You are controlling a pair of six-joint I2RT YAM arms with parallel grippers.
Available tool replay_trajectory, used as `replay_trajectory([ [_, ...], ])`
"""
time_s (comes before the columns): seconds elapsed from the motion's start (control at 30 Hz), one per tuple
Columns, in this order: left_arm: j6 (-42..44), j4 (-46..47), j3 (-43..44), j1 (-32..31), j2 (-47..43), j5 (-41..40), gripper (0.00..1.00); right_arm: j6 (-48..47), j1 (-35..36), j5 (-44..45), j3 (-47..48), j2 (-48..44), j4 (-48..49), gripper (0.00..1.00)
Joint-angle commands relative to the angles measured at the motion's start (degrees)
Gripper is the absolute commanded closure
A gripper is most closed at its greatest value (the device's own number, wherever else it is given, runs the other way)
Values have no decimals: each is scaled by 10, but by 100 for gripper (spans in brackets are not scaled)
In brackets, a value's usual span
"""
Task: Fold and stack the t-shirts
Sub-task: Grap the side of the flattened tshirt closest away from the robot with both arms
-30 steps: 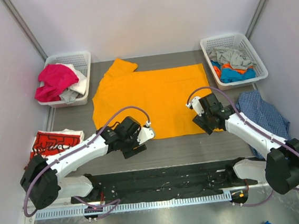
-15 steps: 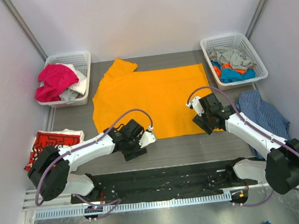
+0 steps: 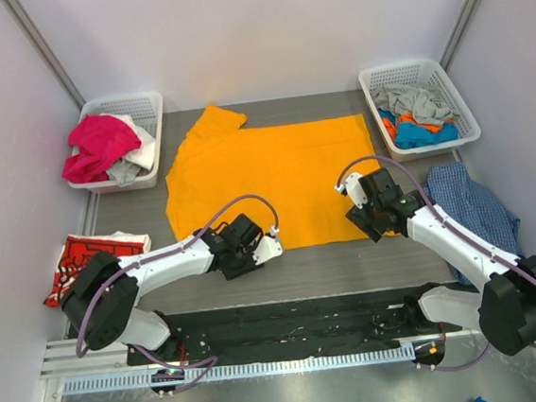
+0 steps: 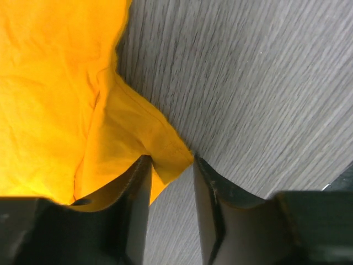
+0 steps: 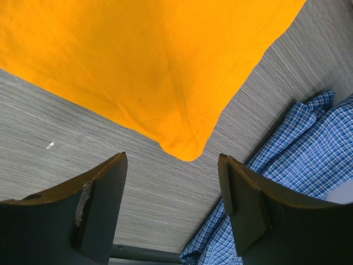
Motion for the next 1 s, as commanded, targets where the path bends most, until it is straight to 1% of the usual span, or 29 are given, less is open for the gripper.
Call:
replay_trajectory([
  [0.0, 6, 19, -2, -1, 8, -3, 65, 4, 0, 0, 0, -21, -5, 26],
  [0.03, 6, 18, 0, -1, 9, 1, 69, 4, 0, 0, 0, -21, -7, 26],
  [0.07, 3, 15, 1, -1, 10, 2, 75, 3, 0, 1, -1, -21, -6, 26],
  [0.13, 3, 11, 2, 0, 9, 3, 80, 2, 0, 2, -2, -21, -8, 26],
  [0.2, 2, 3, 4, 0, 7, 4, 89, 1, 0, 3, -4, -18, -7, 26],
  [0.27, 1, -4, 5, -1, 1, 5, 100, -1, 0, 5, -6, -16, -7, 26],
  [0.6, -5, -28, 1, -1, -38, -10, 100, -21, 0, 23, -24, -26, -16, 26],
  [0.73, -4, -35, 4, -1, -48, -14, 100, -41, -2, 48, -37, -42, -18, 27],
  [0.83, -2, -35, 3, 0, -55, -15, 100, -67, -1, 62, -47, -45, -25, 29],
  [0.97, 1, -31, -3, 0, -61, -18, 100, -91, -6, 69, -63, -39, -24, 37],
])
